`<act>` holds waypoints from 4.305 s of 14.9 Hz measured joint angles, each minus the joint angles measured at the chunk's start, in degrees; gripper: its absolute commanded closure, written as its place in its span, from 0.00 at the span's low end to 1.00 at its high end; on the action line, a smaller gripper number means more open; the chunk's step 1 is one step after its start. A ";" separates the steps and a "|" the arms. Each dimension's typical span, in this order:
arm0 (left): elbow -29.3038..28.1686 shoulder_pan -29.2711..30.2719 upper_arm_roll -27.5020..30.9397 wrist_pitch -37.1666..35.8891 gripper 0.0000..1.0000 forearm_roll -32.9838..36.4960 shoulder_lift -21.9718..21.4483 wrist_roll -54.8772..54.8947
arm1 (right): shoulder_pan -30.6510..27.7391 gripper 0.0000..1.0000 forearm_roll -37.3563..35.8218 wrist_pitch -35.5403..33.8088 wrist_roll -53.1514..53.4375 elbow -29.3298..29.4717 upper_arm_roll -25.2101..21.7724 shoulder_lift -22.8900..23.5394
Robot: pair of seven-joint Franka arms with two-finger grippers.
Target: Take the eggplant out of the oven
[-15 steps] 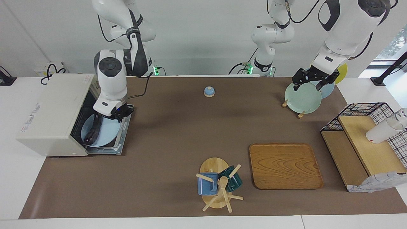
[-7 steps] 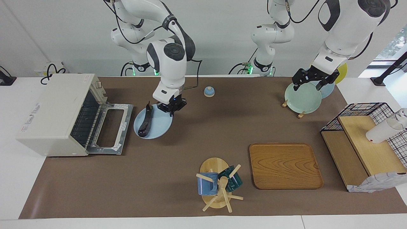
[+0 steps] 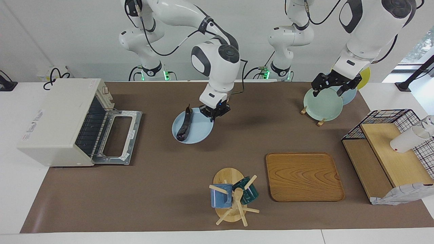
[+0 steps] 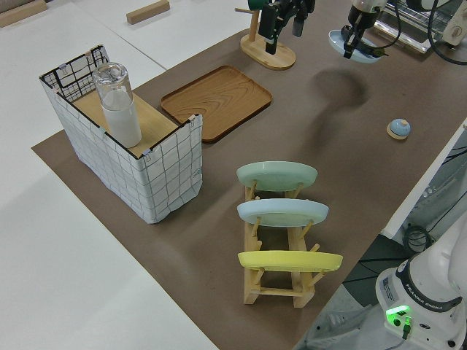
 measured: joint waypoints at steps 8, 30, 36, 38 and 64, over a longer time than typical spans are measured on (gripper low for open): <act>0.00 0.00 0.00 0.00 0.00 0.00 0.00 0.00 | 0.75 1.00 3.03 14.40 5.20 -5.37 1.21 1.92; -0.17 -1.26 -1.06 1.83 0.00 -0.05 0.00 -0.01 | -24.82 1.00 -0.76 12.76 -15.08 -31.51 1.10 -15.95; -5.22 -8.17 -1.70 9.99 0.00 -6.17 0.43 -0.14 | -32.70 1.00 -7.63 18.84 -21.85 -41.82 1.21 -18.56; -7.71 -11.65 -1.82 14.20 0.00 -7.76 1.72 -0.21 | -34.99 1.00 -7.69 21.62 -23.75 -44.22 1.19 -18.83; -18.11 -34.07 -1.75 47.64 0.84 -8.21 21.45 -12.61 | -48.48 0.96 -7.58 0.01 -53.45 -33.08 1.51 -30.78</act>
